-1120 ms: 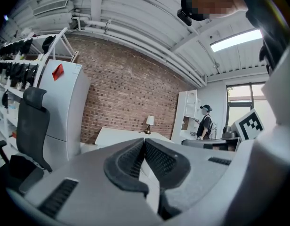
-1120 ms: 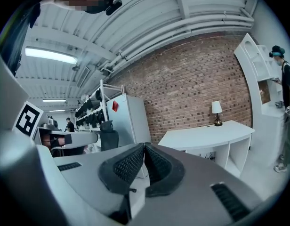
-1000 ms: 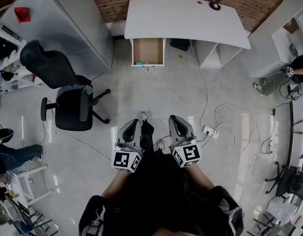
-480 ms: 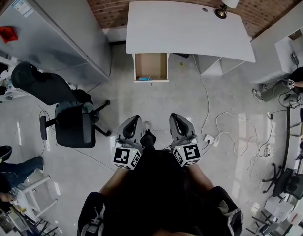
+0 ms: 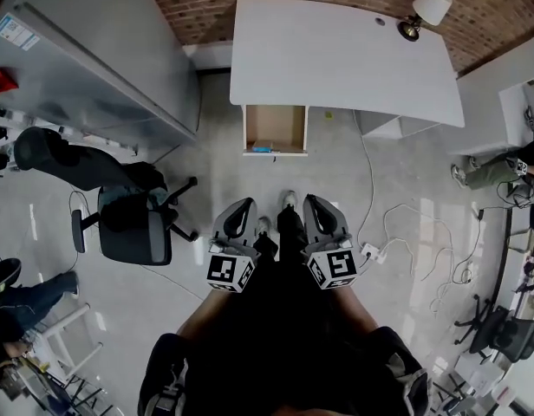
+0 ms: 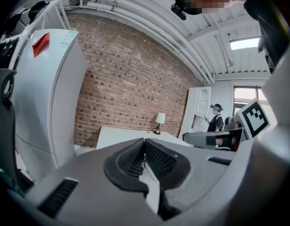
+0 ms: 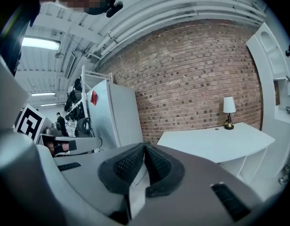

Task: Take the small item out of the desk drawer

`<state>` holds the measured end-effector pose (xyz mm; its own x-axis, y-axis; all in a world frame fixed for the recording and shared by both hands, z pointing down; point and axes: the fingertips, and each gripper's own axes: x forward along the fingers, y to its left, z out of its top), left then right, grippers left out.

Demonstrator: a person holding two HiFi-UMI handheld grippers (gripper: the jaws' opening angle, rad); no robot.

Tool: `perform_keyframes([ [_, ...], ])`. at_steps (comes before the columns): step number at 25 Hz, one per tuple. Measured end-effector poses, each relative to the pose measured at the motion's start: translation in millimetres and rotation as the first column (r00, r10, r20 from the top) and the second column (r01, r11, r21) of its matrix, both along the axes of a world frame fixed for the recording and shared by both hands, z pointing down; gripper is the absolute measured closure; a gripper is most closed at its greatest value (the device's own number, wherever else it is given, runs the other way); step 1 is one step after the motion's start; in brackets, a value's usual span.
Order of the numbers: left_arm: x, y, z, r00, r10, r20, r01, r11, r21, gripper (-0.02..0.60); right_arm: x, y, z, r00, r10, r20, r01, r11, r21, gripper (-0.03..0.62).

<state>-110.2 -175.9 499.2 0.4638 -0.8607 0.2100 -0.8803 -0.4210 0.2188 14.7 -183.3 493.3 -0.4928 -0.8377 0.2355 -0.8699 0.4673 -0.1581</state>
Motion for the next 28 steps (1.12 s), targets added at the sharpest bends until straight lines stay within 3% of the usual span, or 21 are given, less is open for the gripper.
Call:
perform_keyframes([
  [9,8.0,-78.5,13.4,0.993,-0.109,0.05,0.11,0.994,-0.018,0.572,1.7,-99.4,15.4,0.991,-0.132,0.02,0.132,0.991,0.008,0.568],
  [15,22.2,-125.8,34.3,0.991,-0.128,0.051,0.131,0.989,-0.063,0.572,10.3,-150.5,25.8,0.983,-0.182,0.024,0.182,0.983,-0.009,0.568],
  [21,14.5,-167.8,115.2,0.987,-0.117,0.113,0.136,0.975,-0.176,0.572,6.9,-179.8,46.9,0.981,-0.192,0.028,0.193,0.98,-0.041,0.568],
  [26,15.1,-197.6,199.2,0.986,-0.053,0.161,0.099,0.952,-0.289,0.566,2.1,-202.4,67.7,0.983,-0.183,0.029,0.185,0.98,-0.077,0.568],
  [28,16.3,-206.5,235.4,0.987,-0.03,0.156,0.083,0.935,-0.345,0.505,-3.1,-209.9,76.3,0.983,-0.184,0.025,0.186,0.978,-0.094,0.568],
])
